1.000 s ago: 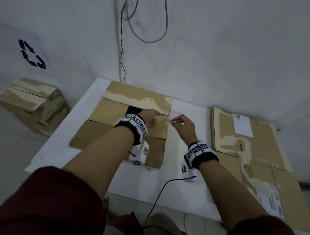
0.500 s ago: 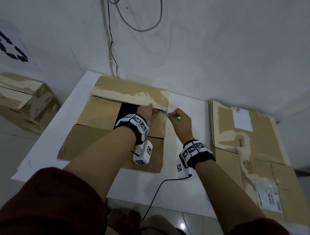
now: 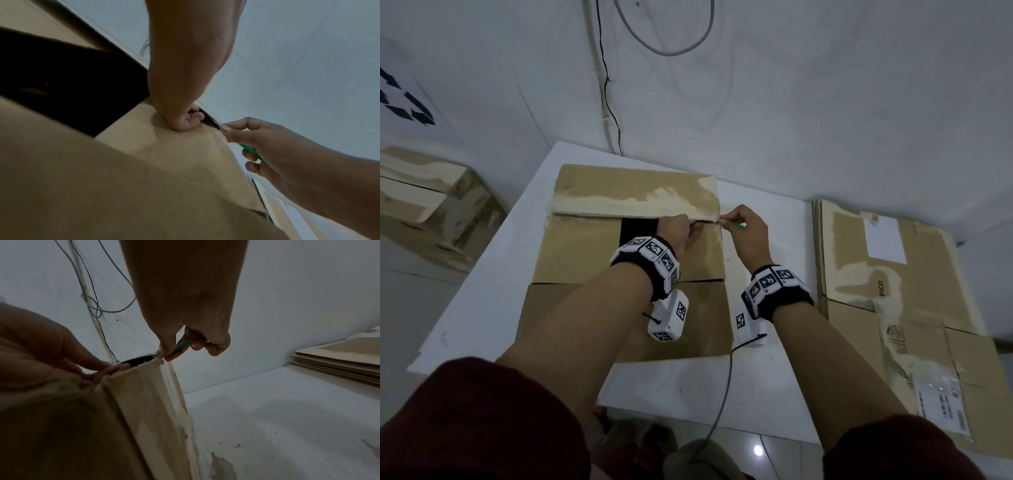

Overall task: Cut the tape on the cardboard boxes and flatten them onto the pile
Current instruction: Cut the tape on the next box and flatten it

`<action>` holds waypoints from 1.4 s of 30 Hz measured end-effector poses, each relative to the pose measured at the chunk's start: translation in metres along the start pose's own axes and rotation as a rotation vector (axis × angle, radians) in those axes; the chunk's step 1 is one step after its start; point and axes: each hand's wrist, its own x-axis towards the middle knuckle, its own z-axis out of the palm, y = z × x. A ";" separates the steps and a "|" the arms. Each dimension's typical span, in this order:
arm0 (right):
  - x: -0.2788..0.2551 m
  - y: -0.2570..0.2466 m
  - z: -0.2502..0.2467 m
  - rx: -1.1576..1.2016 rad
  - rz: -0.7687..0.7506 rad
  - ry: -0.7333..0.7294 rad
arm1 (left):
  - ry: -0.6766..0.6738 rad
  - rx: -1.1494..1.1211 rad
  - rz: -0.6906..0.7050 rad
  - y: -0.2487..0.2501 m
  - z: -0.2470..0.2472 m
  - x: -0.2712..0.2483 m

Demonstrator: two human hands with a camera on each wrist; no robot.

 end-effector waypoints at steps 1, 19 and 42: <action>0.003 -0.001 0.002 -0.004 -0.001 -0.011 | -0.004 -0.010 0.009 0.000 -0.002 0.000; -0.053 0.085 -0.023 -0.278 0.316 0.234 | -0.181 0.274 0.465 0.007 -0.019 -0.020; 0.029 -0.072 0.048 -0.653 0.286 -0.204 | -0.020 1.707 0.506 0.115 -0.107 0.054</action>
